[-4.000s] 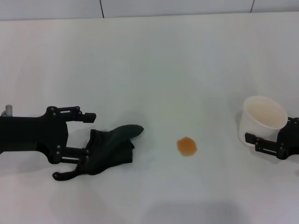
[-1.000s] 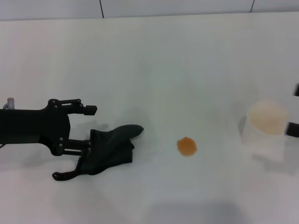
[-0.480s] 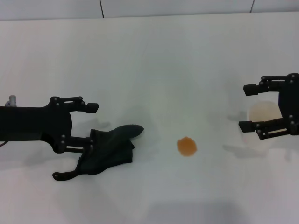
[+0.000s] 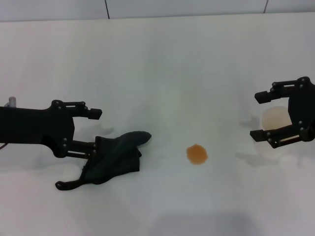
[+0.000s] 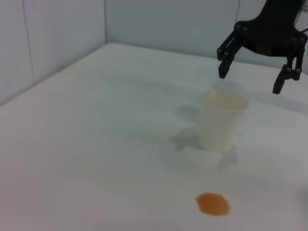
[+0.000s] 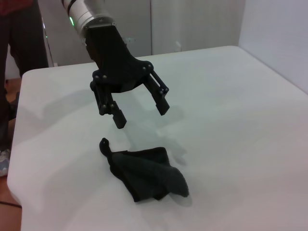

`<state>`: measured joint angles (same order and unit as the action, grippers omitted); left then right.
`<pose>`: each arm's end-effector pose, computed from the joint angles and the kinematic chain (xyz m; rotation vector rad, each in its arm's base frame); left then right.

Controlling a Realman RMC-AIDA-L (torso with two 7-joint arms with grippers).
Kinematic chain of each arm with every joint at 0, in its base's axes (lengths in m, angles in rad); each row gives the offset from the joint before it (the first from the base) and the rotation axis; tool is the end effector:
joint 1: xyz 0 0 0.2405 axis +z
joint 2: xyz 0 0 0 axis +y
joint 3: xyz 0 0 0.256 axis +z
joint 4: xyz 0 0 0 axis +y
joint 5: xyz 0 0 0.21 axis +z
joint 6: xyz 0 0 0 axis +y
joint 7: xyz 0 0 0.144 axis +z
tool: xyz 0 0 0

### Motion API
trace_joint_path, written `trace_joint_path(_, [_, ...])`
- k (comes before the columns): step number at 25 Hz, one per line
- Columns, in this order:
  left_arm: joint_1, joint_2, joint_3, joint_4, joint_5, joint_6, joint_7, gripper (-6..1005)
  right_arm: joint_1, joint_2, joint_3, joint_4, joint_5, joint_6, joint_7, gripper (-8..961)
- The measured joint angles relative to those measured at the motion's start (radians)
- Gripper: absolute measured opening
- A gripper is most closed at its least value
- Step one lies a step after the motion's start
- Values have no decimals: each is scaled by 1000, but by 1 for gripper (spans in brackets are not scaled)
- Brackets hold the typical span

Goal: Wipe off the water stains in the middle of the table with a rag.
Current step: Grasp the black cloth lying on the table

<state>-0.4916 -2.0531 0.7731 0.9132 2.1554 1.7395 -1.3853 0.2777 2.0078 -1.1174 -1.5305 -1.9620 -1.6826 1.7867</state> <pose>-0.2596 0.3137 0.0300 -2.9523 -0.3459 -0.3912 0.2000 0.2964 0.0741 -2.8643 0.2216 0.1940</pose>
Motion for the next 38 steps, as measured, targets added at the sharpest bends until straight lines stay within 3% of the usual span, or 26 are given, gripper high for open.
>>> trace_joint_path(6, [-56,3,9,13,72,30,-121,826,0,0,0,6,2,12,-5,840])
trace_joint_path(17, [-170,38,90,26,261,54,-366,825,-1,2,-10,2,13,12,-4,839])
trace_joint_path(22, [-228,18,120,21,369,56,-380,826,0,2,-24,5,27,12,-6,839])
trace_joint_path(27, [-264,-6,197,19,383,45,-380,825,-1,2,-25,9,22,13,0,839])
trace_joint_path(38, [-261,-22,276,17,411,-3,-386,821,-13,2,-26,18,22,9,1,838])
